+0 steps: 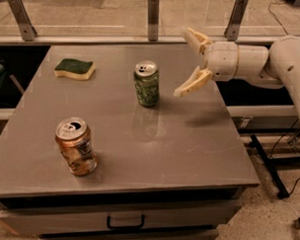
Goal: Place green can upright
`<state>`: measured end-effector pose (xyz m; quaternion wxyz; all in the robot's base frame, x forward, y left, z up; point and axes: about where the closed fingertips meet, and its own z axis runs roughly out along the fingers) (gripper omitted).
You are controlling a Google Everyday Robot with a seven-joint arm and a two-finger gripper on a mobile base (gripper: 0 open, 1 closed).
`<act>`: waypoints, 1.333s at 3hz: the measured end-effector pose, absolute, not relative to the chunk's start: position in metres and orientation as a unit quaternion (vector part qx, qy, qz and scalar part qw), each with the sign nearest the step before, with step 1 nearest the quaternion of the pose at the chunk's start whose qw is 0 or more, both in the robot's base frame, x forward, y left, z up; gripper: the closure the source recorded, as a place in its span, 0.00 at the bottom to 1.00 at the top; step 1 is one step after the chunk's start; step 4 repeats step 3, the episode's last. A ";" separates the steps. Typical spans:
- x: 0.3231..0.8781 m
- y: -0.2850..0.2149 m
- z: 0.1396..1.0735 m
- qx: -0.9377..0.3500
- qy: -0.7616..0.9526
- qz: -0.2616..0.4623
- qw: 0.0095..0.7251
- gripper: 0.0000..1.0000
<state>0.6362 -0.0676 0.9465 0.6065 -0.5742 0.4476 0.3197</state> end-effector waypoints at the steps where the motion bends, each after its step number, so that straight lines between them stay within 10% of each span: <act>1: 0.633 -0.093 0.991 -0.566 0.499 0.270 0.598 0.00; 4: 0.615 -0.106 1.062 -0.557 0.548 0.212 0.587 0.00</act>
Offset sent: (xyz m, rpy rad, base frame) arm -0.0400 -0.0709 0.1929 -0.2632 0.0106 -0.4115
